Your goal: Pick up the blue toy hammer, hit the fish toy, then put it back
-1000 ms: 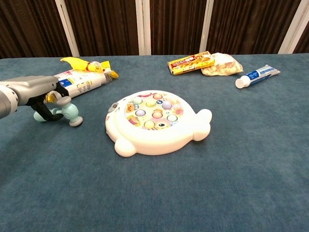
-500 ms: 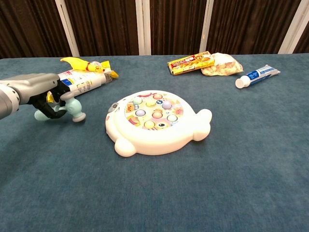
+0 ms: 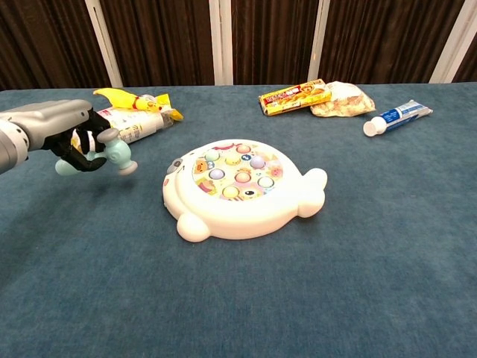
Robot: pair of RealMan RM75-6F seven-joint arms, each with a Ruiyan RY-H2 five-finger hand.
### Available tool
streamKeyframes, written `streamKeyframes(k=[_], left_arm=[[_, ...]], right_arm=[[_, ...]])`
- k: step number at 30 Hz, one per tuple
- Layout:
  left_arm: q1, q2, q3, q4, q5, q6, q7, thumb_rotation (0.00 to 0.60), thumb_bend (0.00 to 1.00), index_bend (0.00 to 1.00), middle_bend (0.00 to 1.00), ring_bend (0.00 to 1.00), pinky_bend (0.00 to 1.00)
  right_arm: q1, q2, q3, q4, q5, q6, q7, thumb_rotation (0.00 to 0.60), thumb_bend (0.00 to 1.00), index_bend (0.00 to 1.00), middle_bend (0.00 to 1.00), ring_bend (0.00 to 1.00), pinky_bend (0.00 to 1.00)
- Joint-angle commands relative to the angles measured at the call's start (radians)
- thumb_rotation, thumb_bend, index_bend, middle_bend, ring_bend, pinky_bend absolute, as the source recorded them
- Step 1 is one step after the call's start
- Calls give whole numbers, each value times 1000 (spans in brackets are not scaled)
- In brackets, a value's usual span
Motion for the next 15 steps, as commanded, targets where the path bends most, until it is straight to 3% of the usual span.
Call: streamKeyframes(k=[1, 6, 15], left_arm=[[-4, 6, -6, -17, 11, 1, -3, 600, 670, 636, 605, 437, 565], [-29, 40, -43, -77, 6, 5, 24, 600, 671, 635, 605, 437, 565], [-129, 90, -101, -177, -67, -2, 191, 600, 671, 636, 605, 437, 565]], right_arm=[[0, 0, 0, 0, 1, 0, 1, 600, 306, 0, 0, 0, 0], [0, 1, 1, -2, 3, -1, 2, 600, 307, 0, 0, 0, 0], [3, 1, 2, -8, 10, -10, 7, 600, 306, 0, 0, 0, 0]])
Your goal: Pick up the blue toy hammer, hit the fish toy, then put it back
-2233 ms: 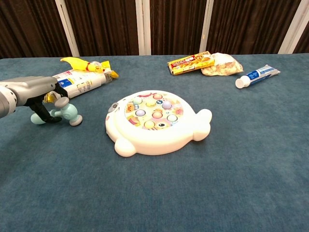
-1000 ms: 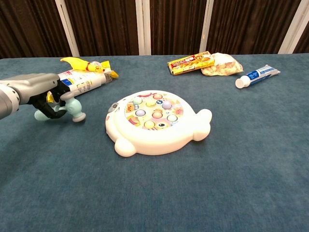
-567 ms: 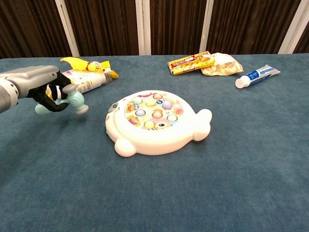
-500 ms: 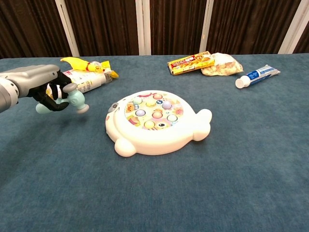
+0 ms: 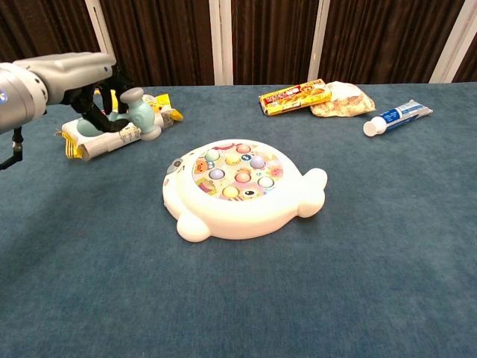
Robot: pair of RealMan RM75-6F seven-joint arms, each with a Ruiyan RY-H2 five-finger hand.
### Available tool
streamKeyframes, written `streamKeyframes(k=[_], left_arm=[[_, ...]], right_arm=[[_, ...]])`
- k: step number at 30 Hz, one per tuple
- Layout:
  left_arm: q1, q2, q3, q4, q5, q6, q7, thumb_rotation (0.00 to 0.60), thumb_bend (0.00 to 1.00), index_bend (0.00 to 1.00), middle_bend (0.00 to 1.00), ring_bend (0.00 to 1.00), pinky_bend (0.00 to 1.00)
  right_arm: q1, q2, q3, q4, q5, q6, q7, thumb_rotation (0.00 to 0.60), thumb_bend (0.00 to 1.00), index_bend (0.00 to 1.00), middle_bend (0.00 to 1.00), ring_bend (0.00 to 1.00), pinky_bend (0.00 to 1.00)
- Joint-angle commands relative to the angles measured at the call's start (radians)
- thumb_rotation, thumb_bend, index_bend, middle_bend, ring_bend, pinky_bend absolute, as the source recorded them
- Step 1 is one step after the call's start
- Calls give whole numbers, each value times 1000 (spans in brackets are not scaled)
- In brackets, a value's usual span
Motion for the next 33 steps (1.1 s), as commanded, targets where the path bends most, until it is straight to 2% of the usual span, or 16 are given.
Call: streamKeyframes(k=[1, 7, 15, 22, 33], left_arm=[[-55, 9, -29, -30, -43, -7, 69, 600, 671, 636, 605, 437, 565], [-154, -40, -65, -15, -155, -11, 170, 600, 671, 637, 607, 437, 565], [-248, -115, -68, 49, -242, -11, 231, 600, 671, 639, 609, 437, 565], [-283, -159, -39, 84, -271, -1, 256, 600, 671, 641, 610, 437, 565], [-291, -147, -15, 82, -281, 7, 244, 600, 671, 640, 610, 437, 565]], right_arm=[[1, 0, 0, -2, 2, -2, 2, 600, 306, 0, 0, 0, 0], [4, 1, 3, -6, 14, -14, 12, 600, 307, 0, 0, 0, 0], [8, 6, 9, -8, 35, -29, 30, 600, 307, 0, 0, 0, 0], [9, 9, 10, -10, 41, -36, 39, 600, 307, 0, 0, 0, 0], [10, 10, 10, -12, 40, -39, 41, 600, 306, 0, 0, 0, 0]])
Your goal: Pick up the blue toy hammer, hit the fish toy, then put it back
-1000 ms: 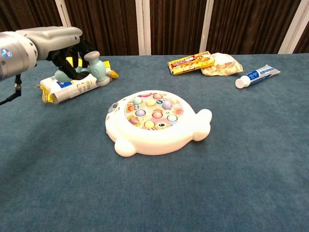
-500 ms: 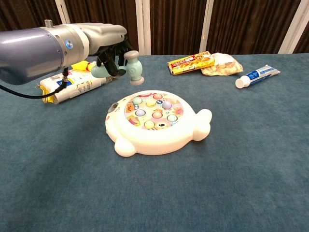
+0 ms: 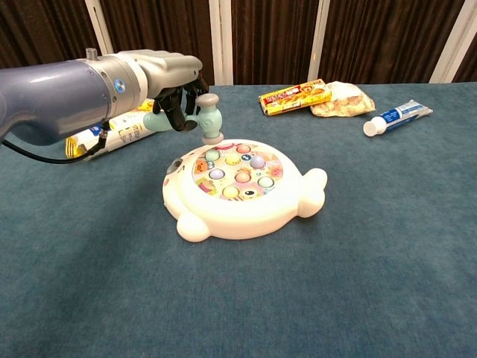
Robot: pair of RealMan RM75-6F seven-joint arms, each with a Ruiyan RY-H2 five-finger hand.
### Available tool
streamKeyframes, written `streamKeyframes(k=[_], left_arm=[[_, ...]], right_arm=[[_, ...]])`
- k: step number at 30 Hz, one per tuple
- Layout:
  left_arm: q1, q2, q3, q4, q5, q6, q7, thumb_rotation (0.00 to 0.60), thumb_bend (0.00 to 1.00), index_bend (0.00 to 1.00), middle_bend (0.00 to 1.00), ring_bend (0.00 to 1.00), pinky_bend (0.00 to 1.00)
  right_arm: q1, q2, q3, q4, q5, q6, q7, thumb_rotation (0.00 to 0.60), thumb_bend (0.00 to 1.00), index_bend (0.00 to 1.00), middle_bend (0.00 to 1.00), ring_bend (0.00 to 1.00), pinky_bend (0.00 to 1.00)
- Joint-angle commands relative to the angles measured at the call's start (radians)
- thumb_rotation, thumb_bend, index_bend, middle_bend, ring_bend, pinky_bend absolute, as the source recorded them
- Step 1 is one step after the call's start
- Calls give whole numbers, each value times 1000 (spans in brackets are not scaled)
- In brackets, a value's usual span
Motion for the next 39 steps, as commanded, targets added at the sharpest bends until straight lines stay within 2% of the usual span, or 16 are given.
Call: streamKeyframes(k=[1, 20, 34, 39], left_arm=[[-2, -3, 7, 2, 5, -2, -7, 600, 671, 640, 610, 437, 565], [-10, -53, 56, 70, 1, -19, -22, 600, 671, 643, 611, 437, 565], [-36, -27, 3, 20, 14, 8, -27, 600, 671, 639, 611, 437, 565], [-47, -34, 2, 17, 11, 9, -22, 600, 671, 640, 611, 437, 565]], right_arm=[[0, 0, 0, 0, 0, 0, 0, 600, 306, 0, 0, 0, 0], [1, -2, 3, 5, 6, -3, 0, 600, 307, 0, 0, 0, 0], [2, 0, 3, 3, 7, -4, 2, 600, 306, 0, 0, 0, 0], [1, 0, 3, 2, 6, -4, 4, 600, 306, 0, 0, 0, 0]])
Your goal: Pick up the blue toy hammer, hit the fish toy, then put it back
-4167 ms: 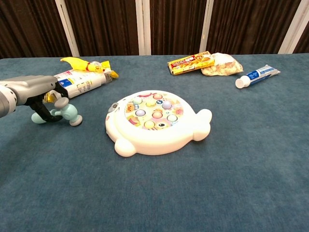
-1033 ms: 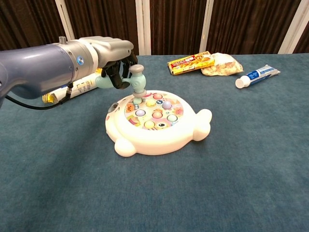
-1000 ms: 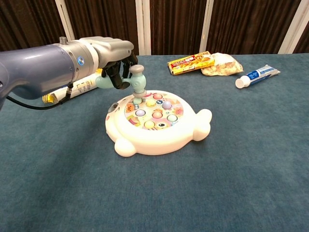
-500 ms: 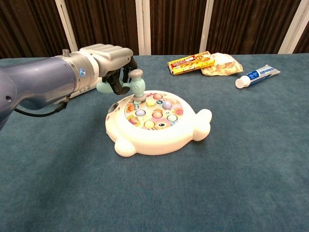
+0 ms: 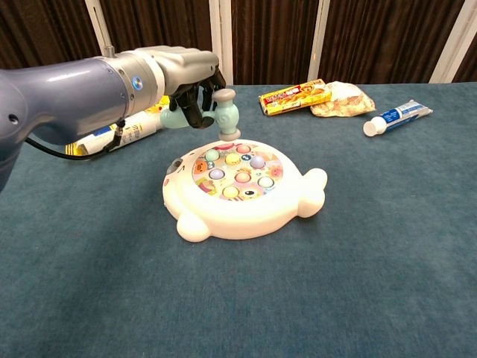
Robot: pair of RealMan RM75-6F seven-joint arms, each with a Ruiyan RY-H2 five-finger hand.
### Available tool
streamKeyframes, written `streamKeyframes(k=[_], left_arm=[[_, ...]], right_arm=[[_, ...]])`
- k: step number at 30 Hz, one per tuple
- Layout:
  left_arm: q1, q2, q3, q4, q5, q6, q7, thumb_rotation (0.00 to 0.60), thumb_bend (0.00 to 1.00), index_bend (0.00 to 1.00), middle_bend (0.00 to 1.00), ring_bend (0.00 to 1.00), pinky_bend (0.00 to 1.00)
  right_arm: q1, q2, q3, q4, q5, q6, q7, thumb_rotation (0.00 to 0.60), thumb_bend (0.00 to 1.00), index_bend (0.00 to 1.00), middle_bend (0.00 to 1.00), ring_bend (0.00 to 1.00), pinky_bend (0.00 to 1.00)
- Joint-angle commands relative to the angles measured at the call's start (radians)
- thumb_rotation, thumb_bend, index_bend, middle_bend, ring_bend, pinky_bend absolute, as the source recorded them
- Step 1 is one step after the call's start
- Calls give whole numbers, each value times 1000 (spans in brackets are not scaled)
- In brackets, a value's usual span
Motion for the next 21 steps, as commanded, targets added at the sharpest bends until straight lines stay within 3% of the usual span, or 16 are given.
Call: streamKeyframes(k=[1, 21], left_arm=[[-3, -5, 3, 3, -4, -1, 3, 600, 671, 639, 611, 437, 565], [-18, -81, 45, 89, -11, -35, 2, 600, 670, 643, 611, 437, 565]], right_arm=[[0, 0, 0, 0, 0, 0, 1, 600, 307, 0, 0, 0, 0], [1, 2, 1, 0, 6, -6, 6, 600, 307, 0, 0, 0, 0]])
